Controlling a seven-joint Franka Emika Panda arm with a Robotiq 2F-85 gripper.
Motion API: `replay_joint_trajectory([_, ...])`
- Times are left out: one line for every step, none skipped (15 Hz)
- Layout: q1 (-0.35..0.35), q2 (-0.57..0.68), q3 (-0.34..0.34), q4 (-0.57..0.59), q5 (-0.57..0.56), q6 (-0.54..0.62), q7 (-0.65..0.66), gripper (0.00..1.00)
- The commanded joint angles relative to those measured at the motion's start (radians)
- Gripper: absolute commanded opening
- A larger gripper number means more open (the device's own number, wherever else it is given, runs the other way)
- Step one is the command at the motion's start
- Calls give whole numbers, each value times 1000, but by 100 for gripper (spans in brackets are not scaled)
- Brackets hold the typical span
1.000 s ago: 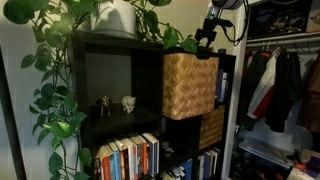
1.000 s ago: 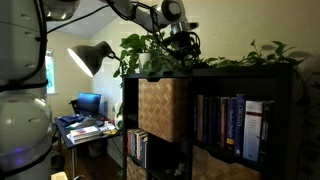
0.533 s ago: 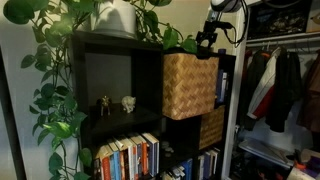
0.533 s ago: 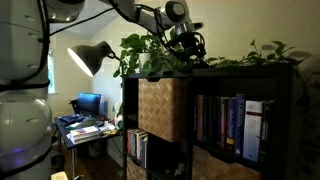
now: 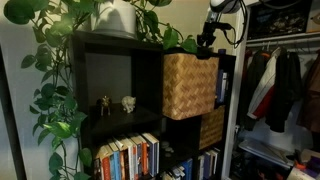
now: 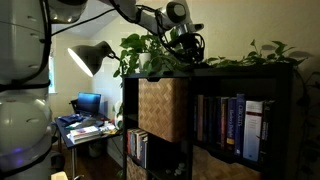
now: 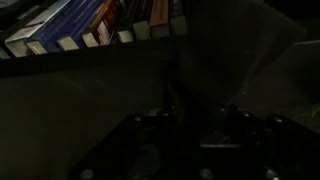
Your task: Pull out the top brown basket then put the socks in the basket, then push in the basket
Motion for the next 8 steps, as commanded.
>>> replay_joint_trajectory([2,-11,2,11,18,-32,2,16])
replay_joint_trajectory([3,-26,3,-2,21,-26,-6,10])
replay_joint_trajectory([5,-37,5,-10,22,-25,-9,8])
replay_joint_trajectory([6,-54,9,-20,28,-23,-14,5])
replay_joint_trajectory([8,-69,12,-30,33,-25,-18,5])
replay_joint_trajectory([10,-85,15,-41,41,-26,-23,4])
replay_joint_trajectory([12,-102,19,-49,54,-35,-28,7])
replay_joint_trajectory([15,-119,22,-56,70,-52,-32,8])
